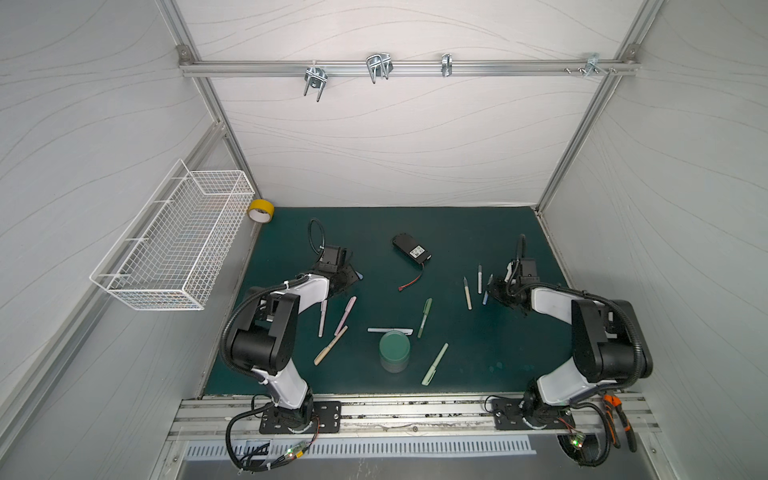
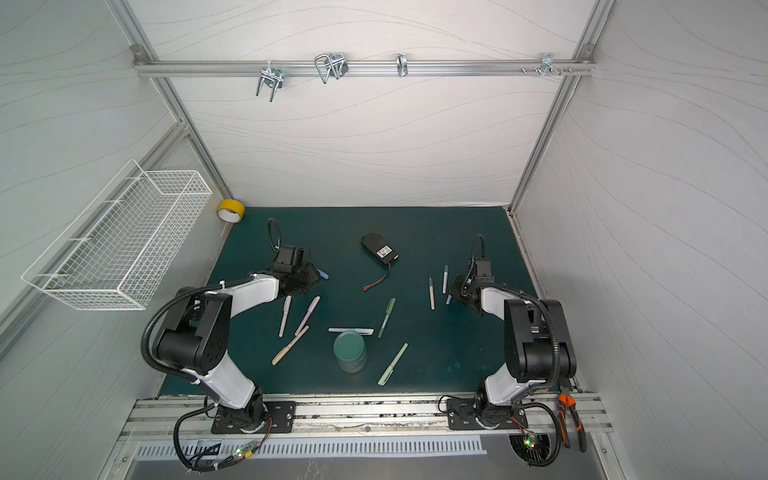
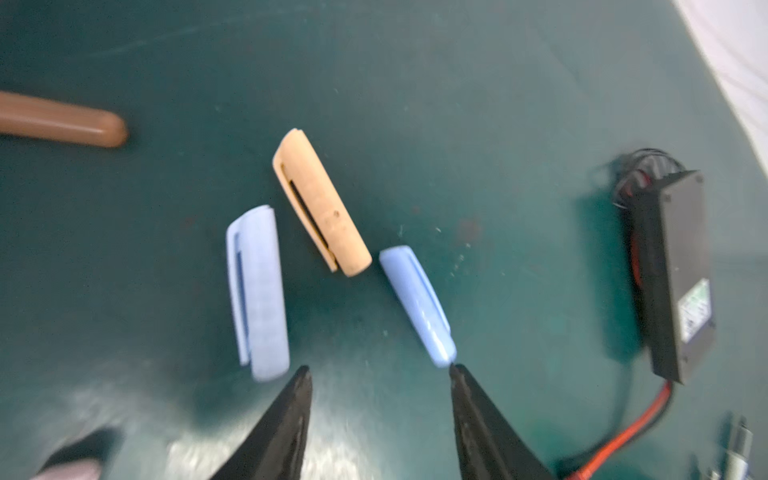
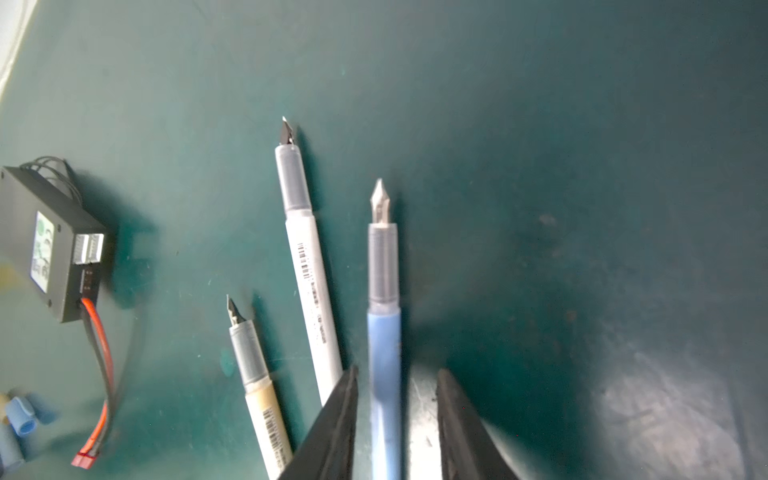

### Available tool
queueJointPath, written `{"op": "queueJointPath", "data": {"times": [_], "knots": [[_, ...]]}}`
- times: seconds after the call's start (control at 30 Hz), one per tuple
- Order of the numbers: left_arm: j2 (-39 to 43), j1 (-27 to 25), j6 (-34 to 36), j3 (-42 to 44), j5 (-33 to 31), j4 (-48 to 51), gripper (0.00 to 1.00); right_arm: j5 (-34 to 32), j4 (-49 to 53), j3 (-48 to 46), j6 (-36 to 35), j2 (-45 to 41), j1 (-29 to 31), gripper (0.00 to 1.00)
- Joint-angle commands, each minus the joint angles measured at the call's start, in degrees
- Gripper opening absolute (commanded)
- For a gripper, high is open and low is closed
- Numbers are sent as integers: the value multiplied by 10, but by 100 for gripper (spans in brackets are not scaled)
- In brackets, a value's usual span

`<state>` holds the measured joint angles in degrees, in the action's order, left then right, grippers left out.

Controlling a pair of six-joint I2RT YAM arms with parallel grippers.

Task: Open the pen caps
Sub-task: 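Release the light blue cap and pen onto the table with both grippers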

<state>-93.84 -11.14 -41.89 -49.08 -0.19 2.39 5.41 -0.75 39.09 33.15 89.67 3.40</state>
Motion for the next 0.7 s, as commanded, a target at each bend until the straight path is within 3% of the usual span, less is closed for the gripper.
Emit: {"op": "queueJointPath", "data": {"times": [0.0, 0.3, 0.47, 0.67], "knots": [[48, 1, -8, 16, -2, -26, 56, -18, 30, -11, 6, -14, -3, 41], [204, -38, -3, 109, 14, -31, 60, -36, 34, -48, 2, -194, 40, 50], [309, -76, -24, 172, 47, -51, 63, -70, 128, -22, 1, -294, 111, 54], [387, -91, -12, 202, 89, -34, 63, -60, 245, 34, 32, -323, 196, 52]]}}
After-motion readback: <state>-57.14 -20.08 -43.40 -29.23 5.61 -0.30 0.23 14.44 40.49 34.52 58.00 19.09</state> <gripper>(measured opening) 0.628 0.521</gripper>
